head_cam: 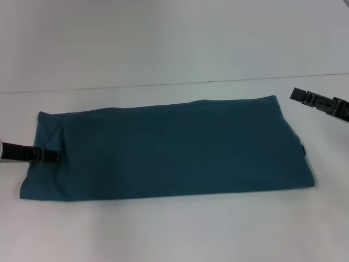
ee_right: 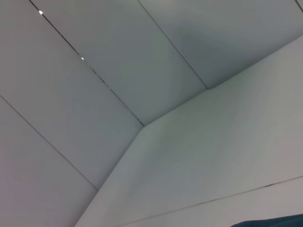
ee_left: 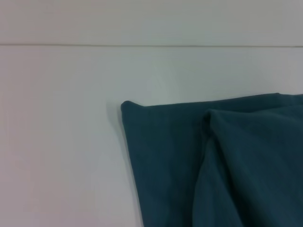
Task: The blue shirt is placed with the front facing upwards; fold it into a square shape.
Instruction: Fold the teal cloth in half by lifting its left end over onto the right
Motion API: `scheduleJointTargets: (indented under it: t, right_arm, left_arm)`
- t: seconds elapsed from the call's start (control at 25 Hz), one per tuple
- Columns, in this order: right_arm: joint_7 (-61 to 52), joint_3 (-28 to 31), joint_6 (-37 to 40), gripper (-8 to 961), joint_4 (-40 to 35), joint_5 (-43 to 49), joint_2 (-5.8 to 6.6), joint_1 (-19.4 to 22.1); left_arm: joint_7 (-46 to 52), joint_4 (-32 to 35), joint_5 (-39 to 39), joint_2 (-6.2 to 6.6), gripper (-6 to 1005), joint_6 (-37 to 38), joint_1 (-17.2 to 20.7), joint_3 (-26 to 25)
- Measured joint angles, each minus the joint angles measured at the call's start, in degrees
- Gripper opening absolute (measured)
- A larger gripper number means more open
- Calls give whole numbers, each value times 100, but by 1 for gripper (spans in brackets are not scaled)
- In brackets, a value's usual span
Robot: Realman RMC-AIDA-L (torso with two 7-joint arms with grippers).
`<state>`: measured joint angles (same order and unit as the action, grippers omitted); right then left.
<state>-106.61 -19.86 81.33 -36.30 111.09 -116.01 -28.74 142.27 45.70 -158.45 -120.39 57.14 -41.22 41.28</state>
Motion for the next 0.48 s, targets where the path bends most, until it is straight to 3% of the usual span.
scheduleJointTargets:
  t: [0.48]
  right_arm:
    - [1,0,21,749,0,0,0,-1]
  left_arm:
    - [-29,0,1,-1,692,279,-65,74]
